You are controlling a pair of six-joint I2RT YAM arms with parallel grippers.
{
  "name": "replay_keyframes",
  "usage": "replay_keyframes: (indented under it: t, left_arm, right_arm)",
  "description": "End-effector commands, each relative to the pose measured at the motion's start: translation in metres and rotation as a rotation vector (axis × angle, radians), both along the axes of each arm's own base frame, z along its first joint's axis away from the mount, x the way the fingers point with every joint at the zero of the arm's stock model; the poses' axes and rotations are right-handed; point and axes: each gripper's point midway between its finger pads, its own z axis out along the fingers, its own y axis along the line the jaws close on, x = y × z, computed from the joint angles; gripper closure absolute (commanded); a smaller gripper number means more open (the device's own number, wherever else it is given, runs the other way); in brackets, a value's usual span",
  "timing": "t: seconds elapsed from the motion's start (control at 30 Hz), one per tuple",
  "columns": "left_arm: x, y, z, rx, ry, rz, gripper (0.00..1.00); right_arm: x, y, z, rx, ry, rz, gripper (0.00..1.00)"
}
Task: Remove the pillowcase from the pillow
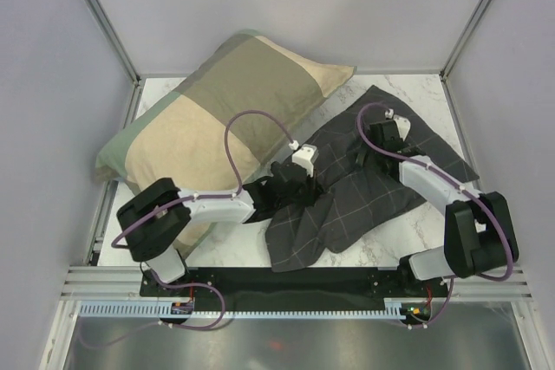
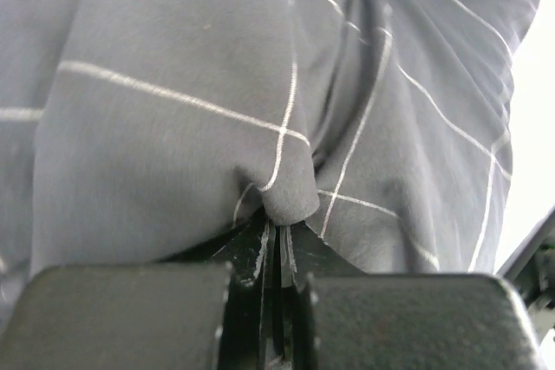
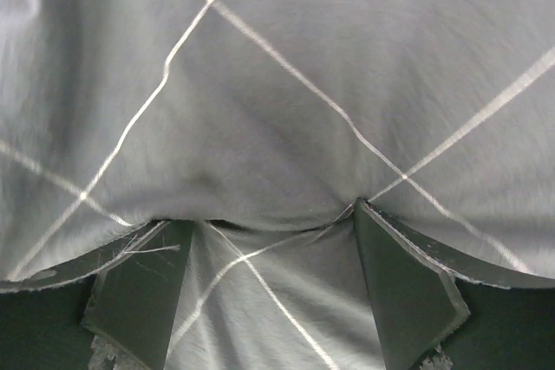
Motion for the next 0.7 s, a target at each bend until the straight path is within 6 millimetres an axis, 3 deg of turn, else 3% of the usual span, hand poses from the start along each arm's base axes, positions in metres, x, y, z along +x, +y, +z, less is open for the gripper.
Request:
replay_keyframes:
  t: [0.0, 0.17, 0.3, 0.37, 0.4, 0.43, 0.5, 0.53, 0.57, 0.67]
  left_arm:
    - [-0.020, -0.046, -0.006, -0.026, 0.047, -0.174, 0.98]
    - [-0.009, -0.083, 0.010, -0.079, 0.040, -0.214, 0.98]
    - [0.002, -0.095, 0.026, -0.074, -0.009, -0.225, 0.97]
    - [0.006, -0.096, 0.041, -0.066, -0.039, -0.223, 0.83]
    - [0.007, -0.095, 0.047, -0.059, -0.062, -0.232, 0.57]
    - [0.012, -0.090, 0.054, -0.049, -0.084, -0.205, 0.46]
    - [0.018, -0.074, 0.079, -0.041, -0.136, -0.155, 0.23]
    - [0.018, -0.064, 0.082, -0.028, -0.145, -0.134, 0.19]
    - [0.022, -0.051, 0.110, -0.053, -0.193, -0.083, 0.15]
    - [0.025, -0.010, 0.120, -0.017, -0.218, 0.027, 0.04]
  right_arm:
    - [0.030, -0.015, -0.006, 0.001, -0.013, -0.035, 0.17]
    - [0.056, -0.043, 0.005, 0.029, -0.036, -0.094, 0.17]
    - [0.056, -0.037, 0.036, 0.051, -0.119, -0.031, 0.16]
    - [0.053, -0.030, 0.057, 0.065, -0.168, 0.032, 0.16]
    - [0.049, -0.022, 0.064, 0.086, -0.179, 0.082, 0.16]
    - [0.045, -0.021, 0.085, 0.071, -0.236, 0.110, 0.16]
    - [0.034, -0.017, 0.103, 0.042, -0.274, 0.139, 0.15]
    - [0.027, -0.016, 0.124, 0.037, -0.333, 0.149, 0.15]
    - [0.019, -0.012, 0.131, 0.035, -0.341, 0.166, 0.15]
    - [-0.001, 0.008, 0.156, 0.057, -0.402, 0.235, 0.16]
